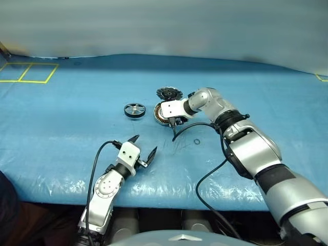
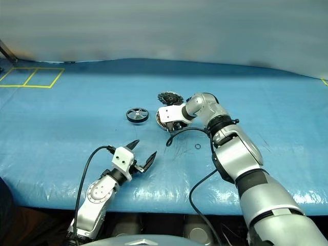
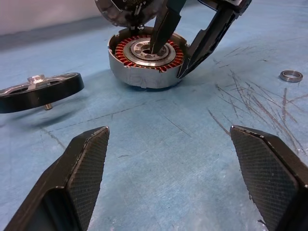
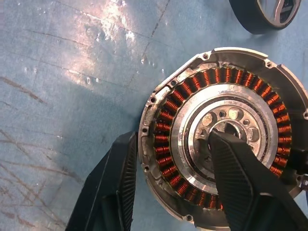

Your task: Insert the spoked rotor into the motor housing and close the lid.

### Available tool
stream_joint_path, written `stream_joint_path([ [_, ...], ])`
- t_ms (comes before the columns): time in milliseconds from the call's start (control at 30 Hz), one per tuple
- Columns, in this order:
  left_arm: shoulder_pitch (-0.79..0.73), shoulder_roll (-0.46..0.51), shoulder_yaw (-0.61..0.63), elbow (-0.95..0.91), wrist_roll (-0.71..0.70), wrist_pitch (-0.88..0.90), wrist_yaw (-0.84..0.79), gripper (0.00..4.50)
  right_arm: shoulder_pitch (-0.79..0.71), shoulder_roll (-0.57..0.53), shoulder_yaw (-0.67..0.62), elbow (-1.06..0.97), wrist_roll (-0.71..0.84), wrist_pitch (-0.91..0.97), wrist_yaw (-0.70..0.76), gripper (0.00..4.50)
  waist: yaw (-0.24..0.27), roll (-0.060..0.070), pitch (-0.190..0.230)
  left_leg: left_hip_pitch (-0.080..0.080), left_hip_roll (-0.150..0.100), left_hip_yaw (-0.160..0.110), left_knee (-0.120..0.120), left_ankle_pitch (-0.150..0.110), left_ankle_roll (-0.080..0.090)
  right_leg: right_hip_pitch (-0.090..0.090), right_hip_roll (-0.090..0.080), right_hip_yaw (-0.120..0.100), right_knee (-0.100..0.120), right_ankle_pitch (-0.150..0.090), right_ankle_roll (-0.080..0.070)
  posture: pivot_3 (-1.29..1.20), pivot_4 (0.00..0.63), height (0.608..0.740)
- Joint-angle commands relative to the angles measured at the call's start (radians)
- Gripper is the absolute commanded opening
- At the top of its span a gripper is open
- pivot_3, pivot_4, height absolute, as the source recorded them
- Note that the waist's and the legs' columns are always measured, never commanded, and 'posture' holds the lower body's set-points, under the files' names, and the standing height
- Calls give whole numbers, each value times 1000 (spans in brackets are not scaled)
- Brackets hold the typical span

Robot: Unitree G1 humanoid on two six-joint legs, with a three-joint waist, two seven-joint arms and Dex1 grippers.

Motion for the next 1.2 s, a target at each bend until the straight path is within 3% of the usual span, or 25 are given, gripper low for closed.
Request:
stream_joint_path([
  [33,-9,9,11,-49,-7,-3,-3,4293,100,-39,16,-132,17,-16,83,1959,2,0,0,0,0,0,0,0,0,0,0,0,0,0,0,0,150,740],
  [300,-44,78,46,-33,-16,19,-51,4293,552,-239,-15,-955,133,268,226,1959,25,-1,-2,0,0,-2,-4,-1,-1,1,0,-1,0,-4,2,0,150,740],
  [467,-63,103,55,-24,-19,29,-81,4293,716,-296,-14,-1220,137,400,219,1959,29,-3,-3,0,0,-2,-2,-1,-2,1,0,-1,0,-6,1,0,150,740],
  [667,-83,112,62,-14,-20,33,-93,4293,795,-321,21,-1307,121,456,207,1959,31,-10,-7,1,0,-2,3,-6,-10,-1,-1,-2,-1,-6,1,0,150,740],
  [933,-84,113,65,-17,-18,35,-94,4293,731,-365,63,-1230,11,373,146,1959,31,-15,-10,2,0,-2,4,-4,-6,0,-1,-3,-1,-6,1,0,150,740],
  [1133,-92,110,63,-14,-16,34,-94,4293,715,-358,52,-1251,60,367,150,3833,41,-17,-10,2,0,-2,8,-7,-11,1,-2,-3,-1,-6,1,0,150,740],
  [1200,-93,109,61,-13,-16,34,-95,4293,726,-347,23,-1287,119,405,162,3833,44,-17,-10,1,0,-2,7,-7,-11,1,-2,-3,-2,-6,1,0,150,740],
])
